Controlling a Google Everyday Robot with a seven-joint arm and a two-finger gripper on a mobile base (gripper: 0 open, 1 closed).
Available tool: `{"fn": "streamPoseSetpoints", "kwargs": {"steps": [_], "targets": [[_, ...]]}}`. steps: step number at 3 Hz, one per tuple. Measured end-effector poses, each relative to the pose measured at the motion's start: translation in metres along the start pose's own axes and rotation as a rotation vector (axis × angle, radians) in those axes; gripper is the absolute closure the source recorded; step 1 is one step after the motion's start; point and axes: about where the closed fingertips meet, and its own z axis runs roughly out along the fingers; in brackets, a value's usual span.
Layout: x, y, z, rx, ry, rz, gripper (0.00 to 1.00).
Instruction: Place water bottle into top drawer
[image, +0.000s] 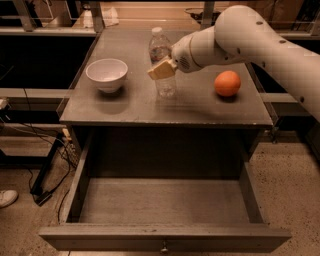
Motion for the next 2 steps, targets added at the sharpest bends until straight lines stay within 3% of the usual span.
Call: {"fn": "streamPoseSetpoints", "kwargs": {"steps": [2], "targets": [[0.0,0.0001,0.0001,0.0,0.0,0.0,0.89]]}}
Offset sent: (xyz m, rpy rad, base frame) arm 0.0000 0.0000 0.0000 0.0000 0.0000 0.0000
